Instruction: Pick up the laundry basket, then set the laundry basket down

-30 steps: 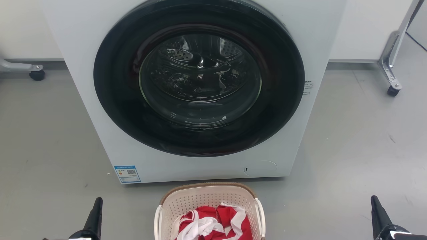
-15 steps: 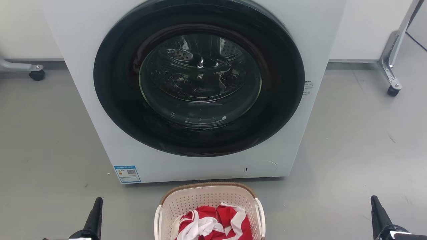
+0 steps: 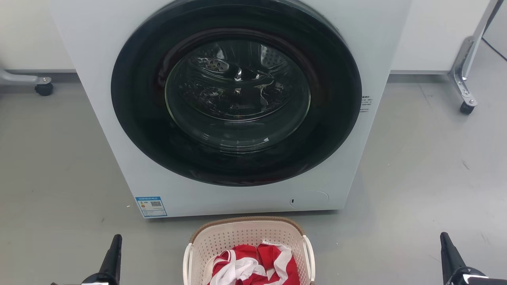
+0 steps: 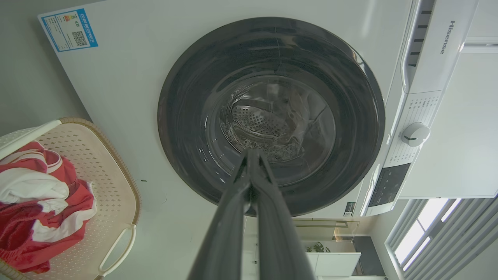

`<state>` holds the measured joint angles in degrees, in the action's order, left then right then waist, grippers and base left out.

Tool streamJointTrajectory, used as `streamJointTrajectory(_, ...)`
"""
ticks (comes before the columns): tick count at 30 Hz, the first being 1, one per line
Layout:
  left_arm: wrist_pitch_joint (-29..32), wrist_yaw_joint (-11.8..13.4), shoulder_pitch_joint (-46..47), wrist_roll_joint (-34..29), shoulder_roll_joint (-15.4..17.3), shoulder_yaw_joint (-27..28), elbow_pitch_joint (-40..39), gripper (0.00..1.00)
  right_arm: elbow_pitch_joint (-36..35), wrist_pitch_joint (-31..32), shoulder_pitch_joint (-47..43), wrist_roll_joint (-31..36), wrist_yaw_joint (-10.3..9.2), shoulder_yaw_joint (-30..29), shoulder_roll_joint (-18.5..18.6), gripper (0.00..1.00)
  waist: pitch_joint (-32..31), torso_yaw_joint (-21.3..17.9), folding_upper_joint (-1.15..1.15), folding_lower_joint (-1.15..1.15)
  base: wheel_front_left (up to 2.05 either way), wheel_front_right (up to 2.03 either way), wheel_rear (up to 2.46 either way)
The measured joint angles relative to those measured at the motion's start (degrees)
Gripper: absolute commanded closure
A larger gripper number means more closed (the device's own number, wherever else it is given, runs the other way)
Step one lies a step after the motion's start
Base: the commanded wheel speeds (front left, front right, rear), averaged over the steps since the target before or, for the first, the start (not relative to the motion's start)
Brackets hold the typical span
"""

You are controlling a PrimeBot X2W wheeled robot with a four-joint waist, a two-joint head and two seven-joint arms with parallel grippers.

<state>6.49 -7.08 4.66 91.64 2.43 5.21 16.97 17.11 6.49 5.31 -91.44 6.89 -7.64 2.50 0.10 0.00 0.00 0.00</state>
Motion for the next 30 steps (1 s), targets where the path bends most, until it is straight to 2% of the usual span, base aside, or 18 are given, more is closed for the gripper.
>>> streamJointTrajectory(30, 0.0, 0.0, 0.0, 0.0, 0.0, 0.0, 0.0, 1.0, 0.0, 0.0, 0.0, 0.0, 0.0, 0.0, 0.0, 1.0, 0.0, 0.0, 0.0, 0.0, 0.0, 0.0, 0.0)
